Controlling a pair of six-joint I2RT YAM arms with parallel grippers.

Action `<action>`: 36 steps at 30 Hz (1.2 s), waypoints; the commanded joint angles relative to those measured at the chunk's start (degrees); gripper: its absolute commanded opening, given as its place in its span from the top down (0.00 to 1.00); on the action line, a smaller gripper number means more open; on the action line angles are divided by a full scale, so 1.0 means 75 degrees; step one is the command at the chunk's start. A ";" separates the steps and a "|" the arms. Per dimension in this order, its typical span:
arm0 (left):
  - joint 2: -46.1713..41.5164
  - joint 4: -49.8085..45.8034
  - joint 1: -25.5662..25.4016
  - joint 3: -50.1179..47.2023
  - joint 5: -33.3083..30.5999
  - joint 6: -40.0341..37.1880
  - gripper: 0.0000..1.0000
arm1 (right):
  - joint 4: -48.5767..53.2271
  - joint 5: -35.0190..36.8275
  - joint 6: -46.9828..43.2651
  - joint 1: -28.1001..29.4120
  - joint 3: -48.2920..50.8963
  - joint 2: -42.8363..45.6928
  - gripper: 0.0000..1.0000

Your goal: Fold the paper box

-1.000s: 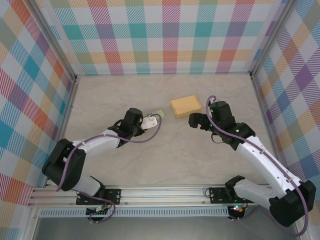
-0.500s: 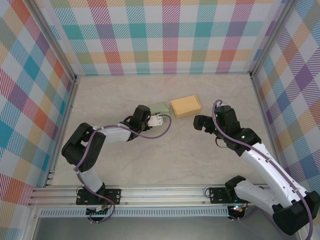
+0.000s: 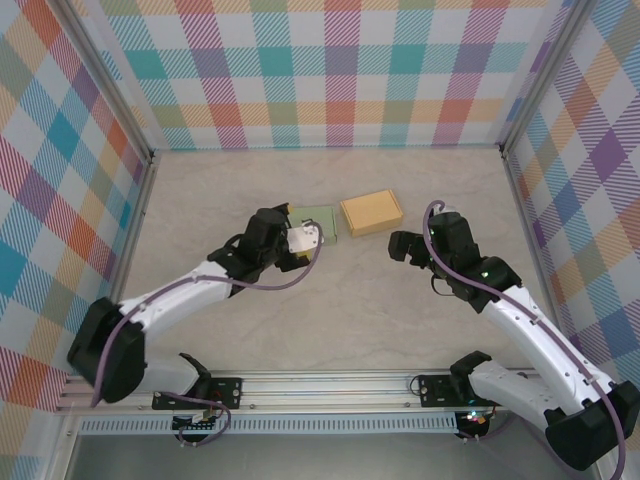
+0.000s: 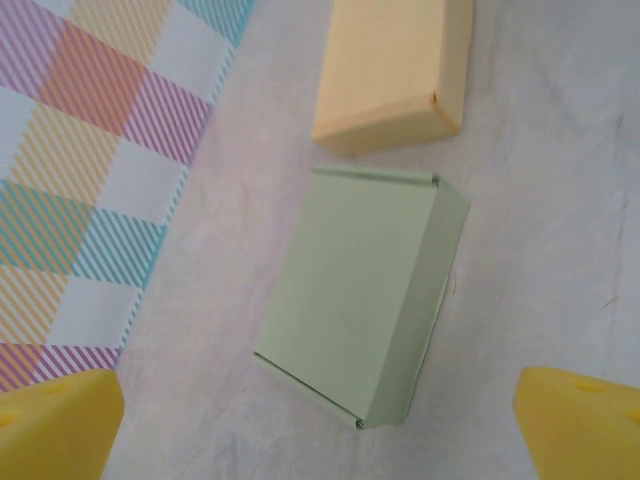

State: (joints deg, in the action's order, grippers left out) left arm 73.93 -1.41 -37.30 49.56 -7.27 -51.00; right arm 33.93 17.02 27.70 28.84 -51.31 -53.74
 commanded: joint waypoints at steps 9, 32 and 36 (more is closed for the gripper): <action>-0.2431 -0.0965 0.0025 -0.0202 -0.1488 0.3223 0.00 | -0.1356 0.1094 -0.1618 -0.0048 0.0871 0.0770 0.00; -0.6066 0.1005 0.0860 -0.4991 -0.4310 0.6616 0.00 | -0.4534 0.1978 -0.3840 -0.0230 0.3531 0.0929 0.00; -0.7007 0.1333 0.0872 -0.5704 -0.4159 0.6428 0.00 | -0.5056 0.1963 -0.3866 -0.0259 0.3910 0.1010 0.00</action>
State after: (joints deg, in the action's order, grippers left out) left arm 25.12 4.40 -31.57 9.61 -38.22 -2.37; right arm 1.26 31.03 -0.03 27.33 -23.64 -47.27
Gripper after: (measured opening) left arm 0.997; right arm 0.997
